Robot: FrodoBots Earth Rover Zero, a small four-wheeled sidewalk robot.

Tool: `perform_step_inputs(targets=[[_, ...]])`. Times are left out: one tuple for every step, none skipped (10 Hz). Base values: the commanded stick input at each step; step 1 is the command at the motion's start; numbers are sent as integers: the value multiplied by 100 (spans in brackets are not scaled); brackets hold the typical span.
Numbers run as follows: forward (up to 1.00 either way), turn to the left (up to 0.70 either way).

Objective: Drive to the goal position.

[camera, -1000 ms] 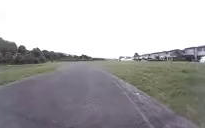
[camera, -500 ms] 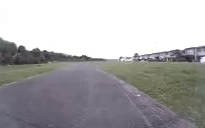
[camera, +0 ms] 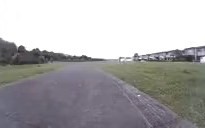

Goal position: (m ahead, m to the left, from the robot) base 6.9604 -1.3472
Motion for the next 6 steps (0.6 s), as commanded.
perform_step_inputs(targets=[[6, 0], [6, 0], [7, 0], [6, 0], [7, 0], [7, 0]])
